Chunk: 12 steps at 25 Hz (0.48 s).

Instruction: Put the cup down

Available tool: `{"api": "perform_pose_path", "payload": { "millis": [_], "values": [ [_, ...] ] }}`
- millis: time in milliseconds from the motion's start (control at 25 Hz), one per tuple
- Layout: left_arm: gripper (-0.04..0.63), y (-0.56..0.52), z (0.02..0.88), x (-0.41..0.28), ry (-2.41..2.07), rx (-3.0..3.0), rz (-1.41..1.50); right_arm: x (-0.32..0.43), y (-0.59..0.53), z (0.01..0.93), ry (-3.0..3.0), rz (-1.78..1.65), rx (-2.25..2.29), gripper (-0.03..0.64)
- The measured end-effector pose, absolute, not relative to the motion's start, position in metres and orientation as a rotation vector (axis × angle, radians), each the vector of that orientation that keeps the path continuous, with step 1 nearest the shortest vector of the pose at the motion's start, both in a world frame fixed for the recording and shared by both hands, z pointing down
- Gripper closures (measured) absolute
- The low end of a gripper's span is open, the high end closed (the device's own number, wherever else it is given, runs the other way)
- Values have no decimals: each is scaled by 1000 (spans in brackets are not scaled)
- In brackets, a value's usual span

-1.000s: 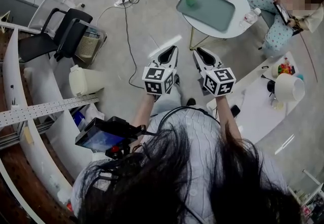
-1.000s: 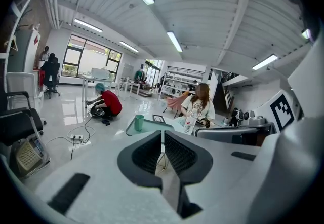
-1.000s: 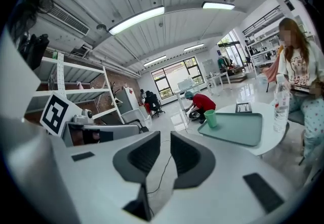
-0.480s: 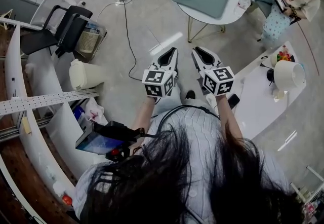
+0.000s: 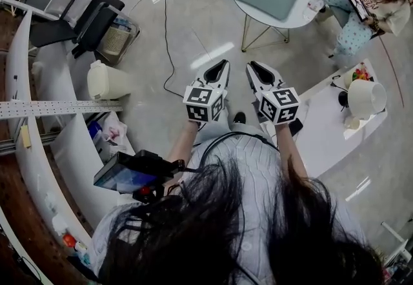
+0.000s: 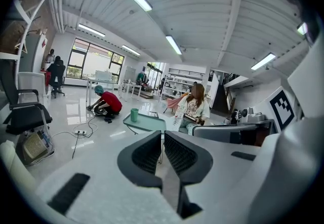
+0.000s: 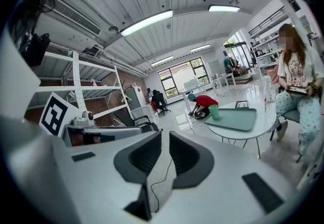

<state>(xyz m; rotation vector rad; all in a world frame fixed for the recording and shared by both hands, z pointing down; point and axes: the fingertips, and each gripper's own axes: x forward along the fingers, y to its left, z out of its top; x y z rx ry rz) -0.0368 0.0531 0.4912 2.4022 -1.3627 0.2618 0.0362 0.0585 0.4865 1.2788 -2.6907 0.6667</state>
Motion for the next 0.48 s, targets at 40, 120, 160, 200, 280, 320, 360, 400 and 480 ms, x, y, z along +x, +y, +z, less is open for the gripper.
{"api": "perform_pose_path", "payload": {
  "millis": [40,120,160,200,280,320,360,400,480],
  "values": [
    [568,56,492,-38,-1368,2400,263,34,61,487,-2695,663,1269,549],
    [568,63,492,-42,-1378,2395,261,29,67,487,-2698,658,1253,552],
    [567,67,492,-44,-1384,2391,259,27,71,488,-2698,653,1247,555],
    [568,72,492,-46,-1391,2386,257,25,75,488,-2697,646,1241,558],
    [567,78,493,-51,-1405,2374,254,21,81,488,-2696,628,1228,563],
    [568,80,493,-53,-1412,2368,255,19,83,488,-2697,619,1219,566],
    [568,82,494,-55,-1417,2364,258,17,85,489,-2699,612,1208,566],
    [568,83,495,-56,-1421,2361,261,16,86,490,-2700,608,1199,568],
    [568,86,496,-57,-1426,2359,265,14,88,492,-2701,611,1186,568]
  ]
}}
